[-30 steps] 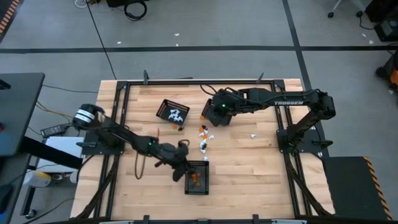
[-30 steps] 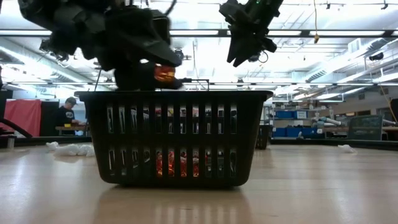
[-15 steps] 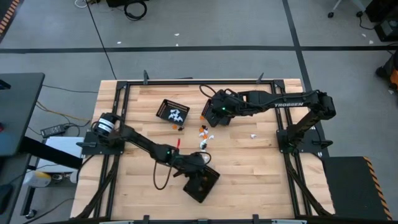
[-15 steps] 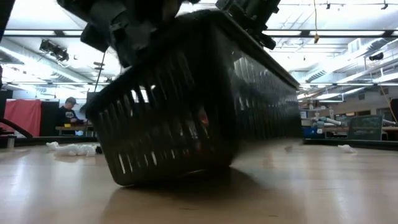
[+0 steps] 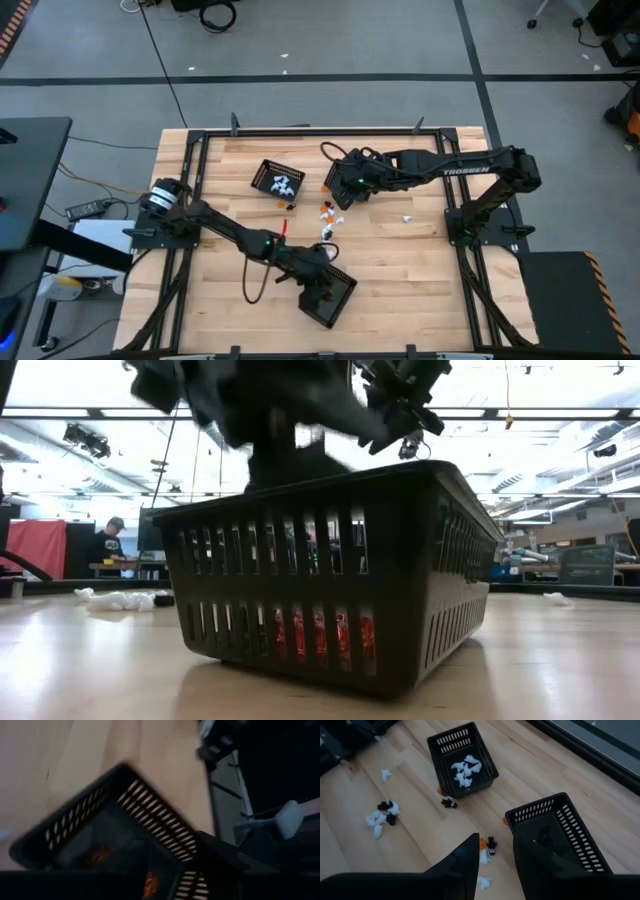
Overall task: Sort Halloween decoration
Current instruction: Put the white ghost toy into the top left black basket
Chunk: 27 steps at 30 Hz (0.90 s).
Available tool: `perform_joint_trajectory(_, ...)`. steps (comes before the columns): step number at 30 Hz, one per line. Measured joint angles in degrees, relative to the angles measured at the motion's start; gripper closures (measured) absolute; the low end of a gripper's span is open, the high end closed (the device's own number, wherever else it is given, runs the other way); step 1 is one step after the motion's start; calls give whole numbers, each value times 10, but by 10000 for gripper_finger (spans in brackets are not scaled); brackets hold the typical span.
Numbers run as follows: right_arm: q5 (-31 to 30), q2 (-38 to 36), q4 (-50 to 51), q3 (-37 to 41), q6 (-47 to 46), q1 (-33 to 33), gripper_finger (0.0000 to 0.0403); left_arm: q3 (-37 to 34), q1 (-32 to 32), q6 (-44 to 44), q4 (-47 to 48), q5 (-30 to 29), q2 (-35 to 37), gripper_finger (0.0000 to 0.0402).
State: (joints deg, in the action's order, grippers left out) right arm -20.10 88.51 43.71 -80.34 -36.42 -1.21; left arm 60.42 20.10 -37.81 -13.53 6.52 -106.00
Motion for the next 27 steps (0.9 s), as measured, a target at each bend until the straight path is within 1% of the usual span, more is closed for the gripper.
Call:
perform_joint_trajectory(2, 0, -7, -2, 0, -1, 2, 278, 0, 0, 21, 2, 0, 21, 233)
perform_joint_trajectory(4, 0, -17, -2, 0, -8, 5, 278, 0, 0, 44, 29, -7, 46, 233)
perform_joint_trajectory(6, -7, -28, 4, 0, -16, 9, 278, 0, 0, 66, 96, -29, 76, 236)
perform_joint_trajectory(9, -20, -44, 12, 0, -23, 18, 278, -4, 0, 107, 204, -83, 115, 242)
perform_joint_trajectory(10, -25, -48, 18, 0, -25, 21, 278, -11, 0, 116, 220, -96, 129, 244)
perform_joint_trajectory(13, -37, -54, 35, 0, -31, 29, 278, -61, -8, 118, 231, -114, 173, 246)
perform_joint_trajectory(17, -43, -54, 47, 0, -43, 43, 278, -149, -20, 74, 247, -113, 232, 246)
perform_joint_trajectory(18, -43, -53, 48, 0, -45, 47, 278, -167, -21, 74, 258, -114, 248, 246)
perform_joint_trajectory(22, -62, -53, 45, 0, -46, 54, 278, -220, -16, 130, 309, -114, 287, 246)
perform_joint_trajectory(27, -67, -53, 39, 0, -46, 54, 278, -244, -15, 204, 340, -120, 287, 244)
